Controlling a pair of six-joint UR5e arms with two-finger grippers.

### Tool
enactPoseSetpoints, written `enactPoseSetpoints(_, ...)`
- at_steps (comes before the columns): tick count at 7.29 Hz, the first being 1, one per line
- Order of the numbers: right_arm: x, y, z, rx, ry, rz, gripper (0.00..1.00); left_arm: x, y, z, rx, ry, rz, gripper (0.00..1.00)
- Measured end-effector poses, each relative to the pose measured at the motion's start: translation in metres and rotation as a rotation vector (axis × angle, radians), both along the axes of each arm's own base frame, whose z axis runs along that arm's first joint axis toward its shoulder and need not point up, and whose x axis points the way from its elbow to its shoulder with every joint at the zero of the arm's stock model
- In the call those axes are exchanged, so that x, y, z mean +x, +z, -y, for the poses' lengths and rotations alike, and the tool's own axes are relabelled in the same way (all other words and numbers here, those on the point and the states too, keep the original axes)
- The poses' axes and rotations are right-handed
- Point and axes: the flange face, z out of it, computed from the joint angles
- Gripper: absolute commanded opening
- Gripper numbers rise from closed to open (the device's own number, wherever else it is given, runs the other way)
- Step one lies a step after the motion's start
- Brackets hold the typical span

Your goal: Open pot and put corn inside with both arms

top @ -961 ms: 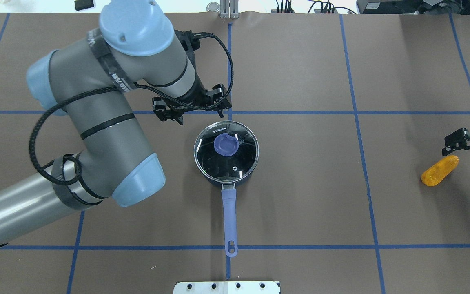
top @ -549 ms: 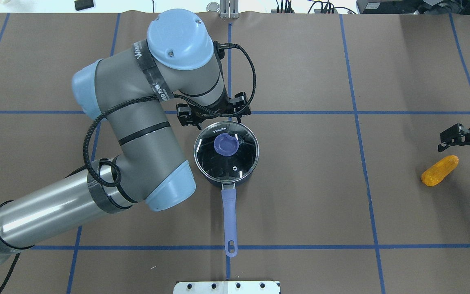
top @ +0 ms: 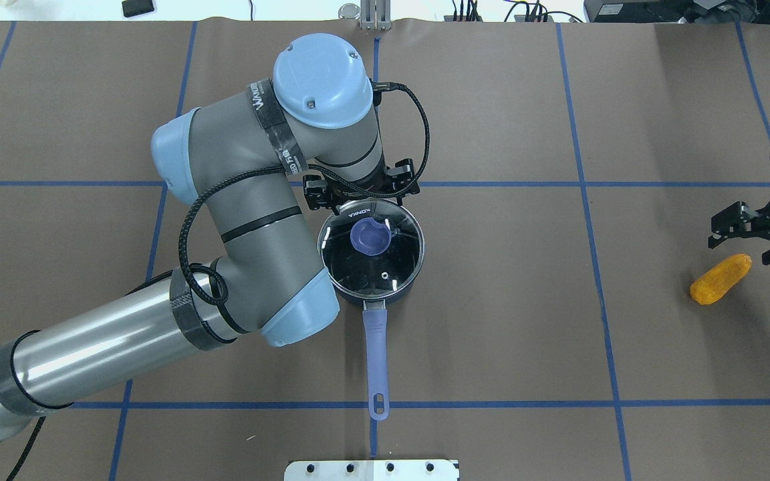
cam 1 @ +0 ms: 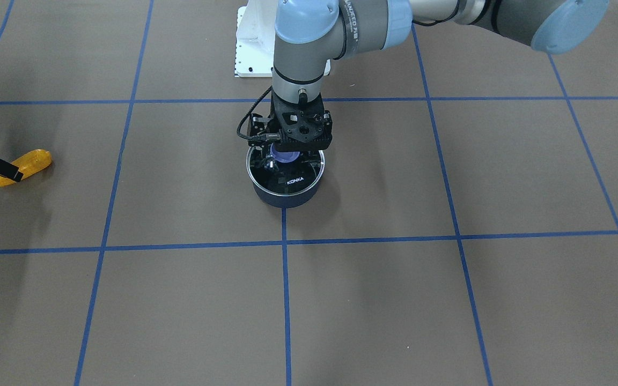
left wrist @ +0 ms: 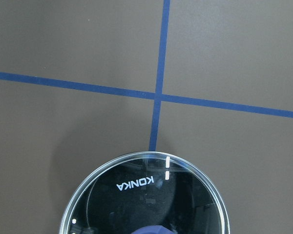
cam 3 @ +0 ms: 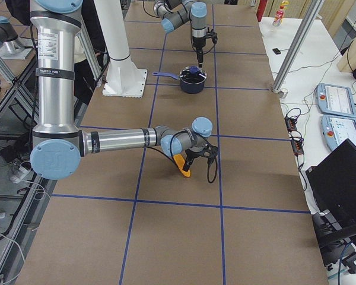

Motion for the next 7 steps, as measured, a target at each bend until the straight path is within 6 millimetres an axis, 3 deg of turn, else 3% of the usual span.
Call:
enactPoseSetpoints(4, -0.003, -0.001, -0.001, -0.001, 0.004, 0.001, 1.00, 0.015, 0.016, -0.003, 0.004, 0.000, 0.026, 0.98)
enactPoseSetpoints(7, -0.003, -0.003, -0.001, 0.003, 0.004, 0.004, 1.00, 0.029, 0.020, -0.021, 0.007, 0.007, 0.036, 0.98)
